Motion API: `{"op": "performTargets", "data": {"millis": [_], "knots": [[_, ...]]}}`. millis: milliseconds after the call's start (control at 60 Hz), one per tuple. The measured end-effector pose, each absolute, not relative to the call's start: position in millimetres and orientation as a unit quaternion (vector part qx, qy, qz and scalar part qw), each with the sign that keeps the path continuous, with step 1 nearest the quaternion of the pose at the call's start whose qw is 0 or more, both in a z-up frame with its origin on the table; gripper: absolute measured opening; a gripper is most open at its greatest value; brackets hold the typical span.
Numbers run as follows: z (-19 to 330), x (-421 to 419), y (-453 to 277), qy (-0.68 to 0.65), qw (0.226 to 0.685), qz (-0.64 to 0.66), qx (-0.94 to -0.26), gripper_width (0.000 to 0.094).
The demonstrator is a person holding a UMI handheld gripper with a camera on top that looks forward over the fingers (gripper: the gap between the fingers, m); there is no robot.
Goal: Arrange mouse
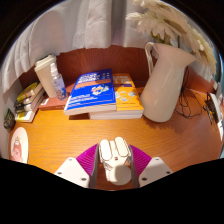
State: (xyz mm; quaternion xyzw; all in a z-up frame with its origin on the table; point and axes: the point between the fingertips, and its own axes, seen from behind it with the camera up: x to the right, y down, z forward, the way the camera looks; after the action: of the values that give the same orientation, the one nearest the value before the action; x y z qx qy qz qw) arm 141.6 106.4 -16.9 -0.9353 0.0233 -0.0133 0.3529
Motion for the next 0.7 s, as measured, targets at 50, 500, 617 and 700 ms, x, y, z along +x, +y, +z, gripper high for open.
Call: {"op": "performTargets", "data": {"millis": [50,500,617,700], "knots": [[-17,141,106,0.022,0.345,-0.012,-0.938,0.0461],[200,80,135,0.034,0.469,0.022,-0.882,0.0416],[273,13,135,0.037,0.517,0.049,-0.854,0.0419],[290,-46,131,0.034,0.530,0.061,-0.845,0.0420]]}}
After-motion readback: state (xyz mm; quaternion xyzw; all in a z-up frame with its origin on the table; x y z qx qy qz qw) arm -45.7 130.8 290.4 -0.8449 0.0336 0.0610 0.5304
